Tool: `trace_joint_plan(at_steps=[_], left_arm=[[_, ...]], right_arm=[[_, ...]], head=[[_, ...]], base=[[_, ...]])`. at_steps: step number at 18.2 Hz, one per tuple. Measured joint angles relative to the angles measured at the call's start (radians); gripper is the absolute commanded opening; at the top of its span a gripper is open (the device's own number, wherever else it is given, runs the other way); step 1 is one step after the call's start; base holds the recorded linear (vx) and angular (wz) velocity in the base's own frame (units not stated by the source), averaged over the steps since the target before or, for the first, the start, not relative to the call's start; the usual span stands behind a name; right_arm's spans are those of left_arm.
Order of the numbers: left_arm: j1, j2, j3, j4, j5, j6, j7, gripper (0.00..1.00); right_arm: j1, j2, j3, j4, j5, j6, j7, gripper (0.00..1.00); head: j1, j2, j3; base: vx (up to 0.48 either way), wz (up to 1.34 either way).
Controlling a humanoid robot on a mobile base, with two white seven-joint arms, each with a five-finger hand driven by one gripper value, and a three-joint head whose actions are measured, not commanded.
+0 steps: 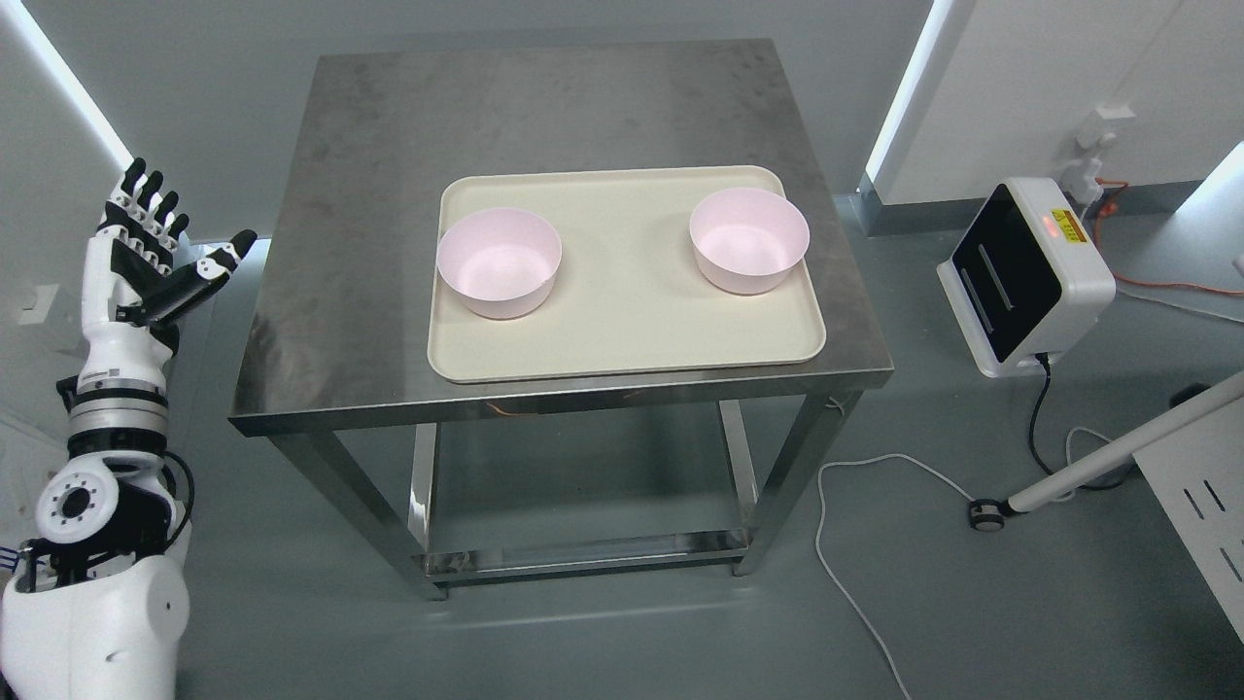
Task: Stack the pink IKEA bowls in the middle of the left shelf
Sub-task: 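Raise the left hand and reach toward the nearer pink bowl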
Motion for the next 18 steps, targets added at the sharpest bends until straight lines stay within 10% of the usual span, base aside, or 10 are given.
trace_joint_plan(at_steps=[9,18], left_arm=[[-0.036,0.015,-0.026,0.008,-0.005,-0.069,-0.006,1.0],[-0.223,0.091,-0.207,0.082,-0.242,-0.093,-0.376,1.0]], right_arm=[[0.0,0.0,0.0,0.0,-0.001,0.0,0.0,1.0],[0.0,0.0,0.0,0.0,-0.001,0.002,0.001,1.0]], head=[[0.0,0.0,0.0],[0.0,0.0,0.0]], base=[[0.024,0.0],[-0.006,0.01]])
